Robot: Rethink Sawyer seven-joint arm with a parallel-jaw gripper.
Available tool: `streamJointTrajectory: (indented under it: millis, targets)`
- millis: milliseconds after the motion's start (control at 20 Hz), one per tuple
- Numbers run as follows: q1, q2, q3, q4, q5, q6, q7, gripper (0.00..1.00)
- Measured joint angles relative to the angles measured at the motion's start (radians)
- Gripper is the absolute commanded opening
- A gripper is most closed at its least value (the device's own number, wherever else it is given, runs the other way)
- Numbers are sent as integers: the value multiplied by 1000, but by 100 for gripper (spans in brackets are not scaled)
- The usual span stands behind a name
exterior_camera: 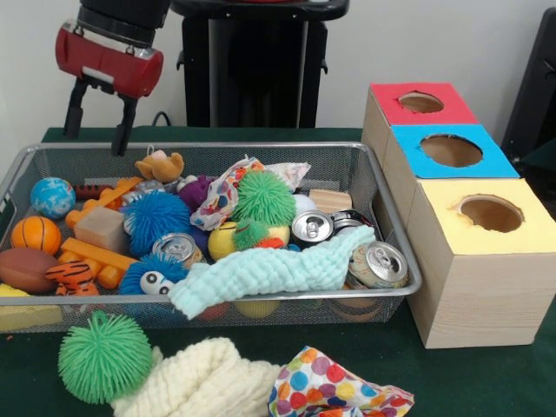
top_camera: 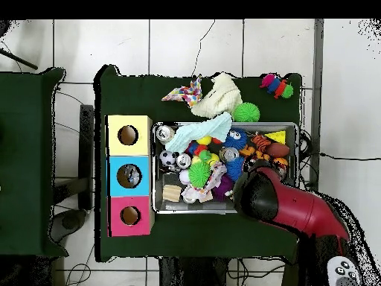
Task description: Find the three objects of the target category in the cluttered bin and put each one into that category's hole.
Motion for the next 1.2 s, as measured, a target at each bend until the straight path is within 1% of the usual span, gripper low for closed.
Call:
streamJointTrajectory:
  millis: [200,350,450,550,600,900,1000,1050,1200]
  targets:
    - [-17,44,12,0,0,-60,0,100]
    - [-38,124,17,-3,0,-161,0,100]
    - [-45,167,18,-4,-6,-207,0,100]
    - [-50,191,19,-4,-12,-228,0,100]
    - [-58,225,23,-4,-28,-252,0,100]
    - [-68,290,25,-7,-73,-279,0,100]
    - [-72,297,24,-10,-85,-310,0,100]
    - [-80,300,26,-15,-96,-345,0,100]
    - [-98,312,31,-22,-123,-378,0,100]
